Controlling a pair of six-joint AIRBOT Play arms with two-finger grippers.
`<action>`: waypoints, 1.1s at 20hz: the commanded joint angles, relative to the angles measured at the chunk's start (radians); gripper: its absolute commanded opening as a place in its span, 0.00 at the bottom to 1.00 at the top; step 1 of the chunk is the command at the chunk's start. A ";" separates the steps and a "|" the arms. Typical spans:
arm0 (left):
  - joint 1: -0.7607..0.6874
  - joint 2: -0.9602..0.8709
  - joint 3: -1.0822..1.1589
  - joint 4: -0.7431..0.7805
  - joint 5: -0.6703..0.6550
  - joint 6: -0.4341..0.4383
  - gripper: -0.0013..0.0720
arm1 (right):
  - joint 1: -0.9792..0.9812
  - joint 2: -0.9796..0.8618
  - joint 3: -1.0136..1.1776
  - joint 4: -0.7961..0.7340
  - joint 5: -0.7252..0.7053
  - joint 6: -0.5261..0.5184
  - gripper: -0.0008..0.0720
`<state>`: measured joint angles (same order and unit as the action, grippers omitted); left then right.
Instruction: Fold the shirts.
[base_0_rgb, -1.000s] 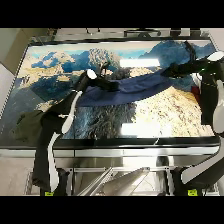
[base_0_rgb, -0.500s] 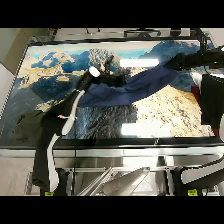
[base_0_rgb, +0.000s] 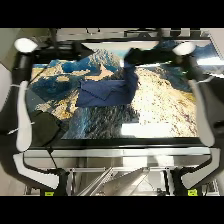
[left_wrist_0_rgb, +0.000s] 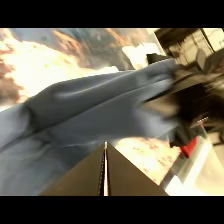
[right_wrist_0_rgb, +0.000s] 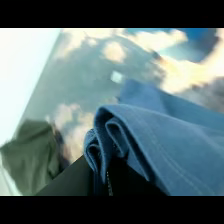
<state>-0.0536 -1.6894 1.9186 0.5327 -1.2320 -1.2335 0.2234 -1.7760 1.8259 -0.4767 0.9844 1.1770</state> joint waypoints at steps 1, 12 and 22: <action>0.100 0.114 -0.135 -0.010 -0.049 0.076 0.03 | 0.253 -0.130 0.001 0.010 -0.365 -0.003 0.04; 0.186 0.155 -0.328 -0.014 -0.068 0.134 0.03 | 0.540 -0.312 0.001 -0.003 -0.622 -0.150 0.72; 0.213 0.155 -0.325 -0.011 -0.145 0.126 0.03 | 0.011 -0.112 -0.042 -0.147 0.154 0.105 0.67</action>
<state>0.1539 -1.5349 1.5940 0.5217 -1.3598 -1.1027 0.3634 -1.9118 1.8145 -0.6399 0.9604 1.2068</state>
